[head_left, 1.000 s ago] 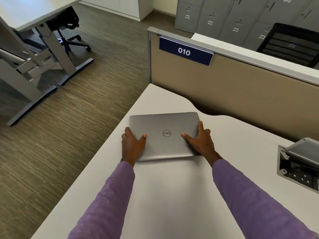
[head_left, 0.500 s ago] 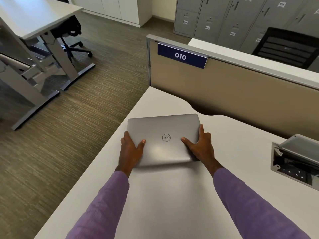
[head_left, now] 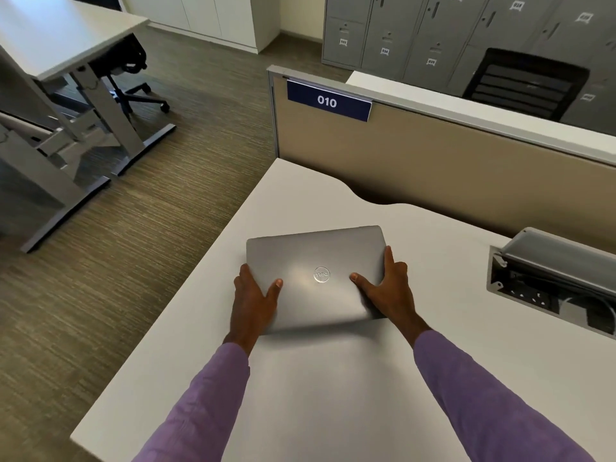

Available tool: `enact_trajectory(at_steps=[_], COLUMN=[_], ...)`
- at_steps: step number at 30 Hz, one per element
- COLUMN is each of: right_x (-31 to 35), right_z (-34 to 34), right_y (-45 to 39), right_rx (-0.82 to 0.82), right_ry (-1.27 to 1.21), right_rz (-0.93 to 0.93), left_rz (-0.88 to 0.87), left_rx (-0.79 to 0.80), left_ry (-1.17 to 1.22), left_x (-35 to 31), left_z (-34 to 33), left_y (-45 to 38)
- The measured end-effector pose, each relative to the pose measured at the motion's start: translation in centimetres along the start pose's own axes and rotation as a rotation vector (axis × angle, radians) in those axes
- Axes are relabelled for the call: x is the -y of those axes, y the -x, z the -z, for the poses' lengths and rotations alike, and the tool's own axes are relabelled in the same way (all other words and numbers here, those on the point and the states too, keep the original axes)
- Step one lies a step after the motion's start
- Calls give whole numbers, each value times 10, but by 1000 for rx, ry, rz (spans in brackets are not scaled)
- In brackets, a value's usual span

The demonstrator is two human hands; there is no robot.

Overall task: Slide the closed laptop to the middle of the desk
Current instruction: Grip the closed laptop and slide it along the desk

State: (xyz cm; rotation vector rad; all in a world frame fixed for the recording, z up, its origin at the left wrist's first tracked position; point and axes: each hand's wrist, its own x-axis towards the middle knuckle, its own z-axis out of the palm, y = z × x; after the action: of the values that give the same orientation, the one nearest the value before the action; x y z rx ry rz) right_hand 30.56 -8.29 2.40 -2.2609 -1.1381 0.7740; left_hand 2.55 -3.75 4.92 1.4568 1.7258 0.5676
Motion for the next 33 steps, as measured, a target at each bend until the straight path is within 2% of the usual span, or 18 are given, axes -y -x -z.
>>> enact_trajectory(at_steps=[20, 33], right_x=[-91, -151], right_z=[28, 17], right_y=[134, 194], right_rx=[-40, -54], right_ry=[-33, -43], right_rz=[-89, -154], left_rz=[-17, -18], left_rx=[93, 180], left_ry=[-66, -163], left_x=[34, 59], left_z=[-29, -54], left_y=[132, 175])
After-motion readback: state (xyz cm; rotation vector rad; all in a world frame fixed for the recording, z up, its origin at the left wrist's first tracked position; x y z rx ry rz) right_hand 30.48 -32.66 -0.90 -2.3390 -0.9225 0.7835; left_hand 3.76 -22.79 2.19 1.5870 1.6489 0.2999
